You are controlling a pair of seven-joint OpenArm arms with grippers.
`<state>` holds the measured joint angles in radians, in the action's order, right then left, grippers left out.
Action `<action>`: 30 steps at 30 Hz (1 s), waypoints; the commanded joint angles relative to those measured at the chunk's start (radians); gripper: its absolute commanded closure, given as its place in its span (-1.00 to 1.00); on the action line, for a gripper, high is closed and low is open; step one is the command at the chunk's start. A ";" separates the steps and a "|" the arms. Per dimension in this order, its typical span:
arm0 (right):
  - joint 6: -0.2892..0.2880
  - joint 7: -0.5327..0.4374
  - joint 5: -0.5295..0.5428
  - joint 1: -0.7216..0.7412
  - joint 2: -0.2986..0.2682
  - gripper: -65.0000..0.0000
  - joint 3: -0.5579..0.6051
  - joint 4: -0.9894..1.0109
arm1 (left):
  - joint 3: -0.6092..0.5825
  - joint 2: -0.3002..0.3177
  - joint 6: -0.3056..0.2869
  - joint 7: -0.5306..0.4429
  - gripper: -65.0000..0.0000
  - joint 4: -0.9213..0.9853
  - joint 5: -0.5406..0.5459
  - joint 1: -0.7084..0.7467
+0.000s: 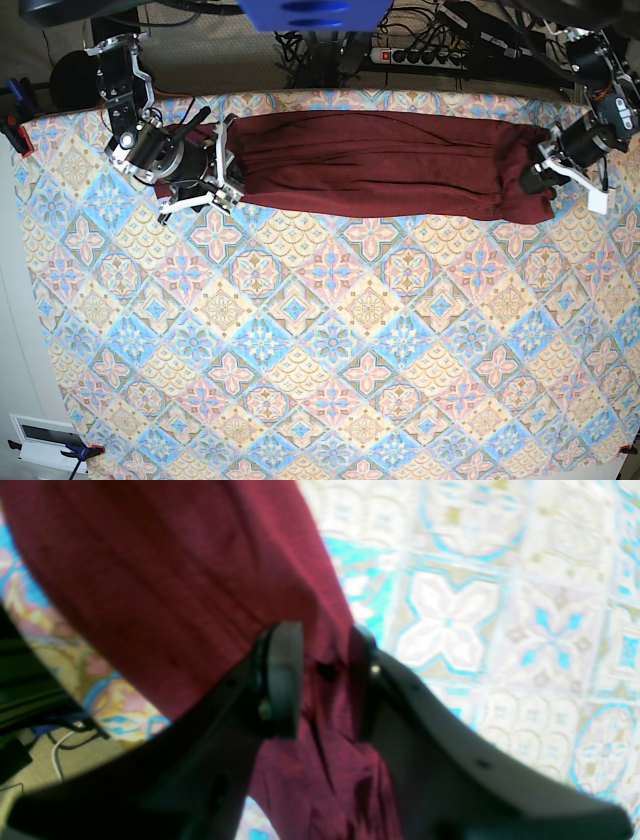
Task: Layout the t-shirt on the table in an organized manner, then fold the t-shirt properly
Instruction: 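Grasp both band ends with the left and right grippers, then fold the band end held by the left gripper toward the band middle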
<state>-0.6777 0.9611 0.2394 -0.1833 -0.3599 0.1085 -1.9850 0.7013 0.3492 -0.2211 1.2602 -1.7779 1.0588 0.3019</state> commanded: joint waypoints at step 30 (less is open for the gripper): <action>0.000 -0.018 0.173 0.005 -0.014 0.52 -0.166 -0.021 | -0.091 -0.422 0.005 -0.040 1.00 -0.030 -0.062 -0.076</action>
<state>-0.6781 0.9623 0.3977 -0.1883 -0.3630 -0.0490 -1.9854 0.6109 -0.0772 -0.2100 1.2324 -1.7924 0.9646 0.2348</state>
